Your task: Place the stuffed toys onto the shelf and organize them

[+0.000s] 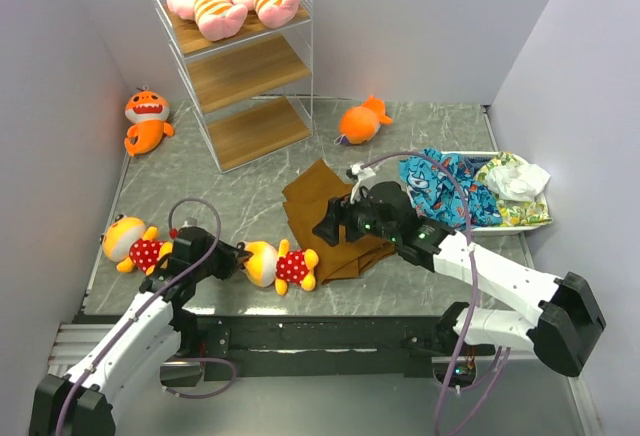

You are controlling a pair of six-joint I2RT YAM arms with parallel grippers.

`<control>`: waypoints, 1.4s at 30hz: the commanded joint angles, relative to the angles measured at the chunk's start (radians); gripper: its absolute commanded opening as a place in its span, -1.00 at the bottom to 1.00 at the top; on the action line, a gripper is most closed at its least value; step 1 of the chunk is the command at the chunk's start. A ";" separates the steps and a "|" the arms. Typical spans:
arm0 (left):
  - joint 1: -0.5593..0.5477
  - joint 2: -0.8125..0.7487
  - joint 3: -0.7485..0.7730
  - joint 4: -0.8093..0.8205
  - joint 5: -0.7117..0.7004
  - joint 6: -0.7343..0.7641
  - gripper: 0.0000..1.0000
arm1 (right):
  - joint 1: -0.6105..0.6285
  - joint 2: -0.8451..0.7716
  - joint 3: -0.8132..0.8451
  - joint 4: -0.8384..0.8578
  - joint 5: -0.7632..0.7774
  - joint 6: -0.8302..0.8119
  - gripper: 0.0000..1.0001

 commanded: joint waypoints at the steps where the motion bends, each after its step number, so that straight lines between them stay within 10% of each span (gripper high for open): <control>1: -0.005 -0.004 0.120 -0.048 -0.092 0.098 -0.98 | 0.015 0.065 0.057 0.000 -0.103 -0.089 0.55; 12: -0.002 0.137 0.447 -0.183 0.006 0.427 -0.98 | 0.127 0.067 0.055 0.239 -0.184 -0.377 0.34; 19: 0.005 0.297 0.596 -0.294 0.192 0.586 -0.98 | 0.164 -0.129 -0.049 0.264 -0.287 -1.179 0.66; 24: 0.012 0.346 0.682 -0.389 0.196 0.662 -0.96 | 0.182 -0.120 -0.022 0.145 -0.331 -1.504 0.49; 42: 0.016 0.441 0.837 -0.481 0.376 0.754 -0.98 | 0.599 -0.031 -0.009 -0.093 0.123 -1.610 0.56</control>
